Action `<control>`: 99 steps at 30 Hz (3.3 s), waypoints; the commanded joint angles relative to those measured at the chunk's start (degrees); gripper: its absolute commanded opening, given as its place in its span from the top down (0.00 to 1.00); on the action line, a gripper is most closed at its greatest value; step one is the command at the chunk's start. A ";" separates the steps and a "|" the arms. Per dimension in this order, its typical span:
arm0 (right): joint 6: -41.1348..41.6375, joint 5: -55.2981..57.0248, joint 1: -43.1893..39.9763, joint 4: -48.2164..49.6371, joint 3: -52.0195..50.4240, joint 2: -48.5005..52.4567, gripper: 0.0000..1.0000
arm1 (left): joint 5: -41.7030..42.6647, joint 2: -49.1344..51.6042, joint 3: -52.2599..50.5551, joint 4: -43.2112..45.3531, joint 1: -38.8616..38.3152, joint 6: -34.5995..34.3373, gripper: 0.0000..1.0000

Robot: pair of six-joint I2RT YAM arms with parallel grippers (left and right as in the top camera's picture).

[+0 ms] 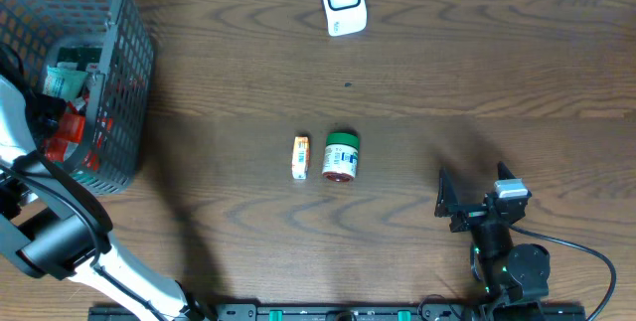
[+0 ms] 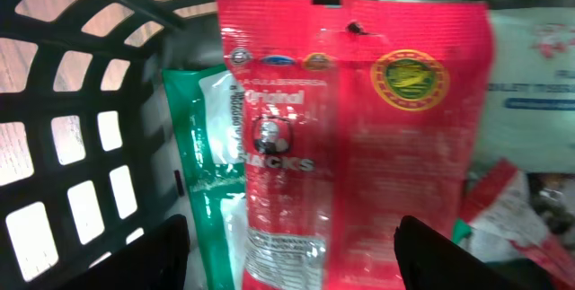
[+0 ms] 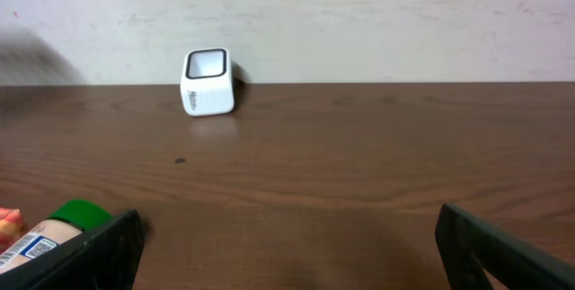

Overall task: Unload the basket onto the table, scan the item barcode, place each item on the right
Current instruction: 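Grasp the red snack bag in the basket with the left gripper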

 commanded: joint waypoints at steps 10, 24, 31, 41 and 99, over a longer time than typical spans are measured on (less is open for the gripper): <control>-0.74 -0.04 -0.44 -0.24 -0.07 -0.09 0.01 | 2.40 0.74 -1.33 0.74 0.57 4.35 0.27; -0.74 -0.04 -0.44 -0.24 -0.07 -0.09 0.01 | 2.23 0.92 -8.63 8.41 0.76 4.31 0.27; -0.74 -0.04 -0.44 -0.24 -0.07 -0.09 0.01 | 2.25 0.94 -12.76 12.57 0.83 4.28 0.26; -0.74 -0.04 -0.44 -0.24 -0.07 -0.09 0.01 | 2.54 0.94 -18.56 16.85 0.83 3.89 0.28; -0.74 -0.04 -0.44 -0.24 -0.07 -0.09 0.01 | 6.78 -22.71 -19.04 16.96 1.81 8.61 0.17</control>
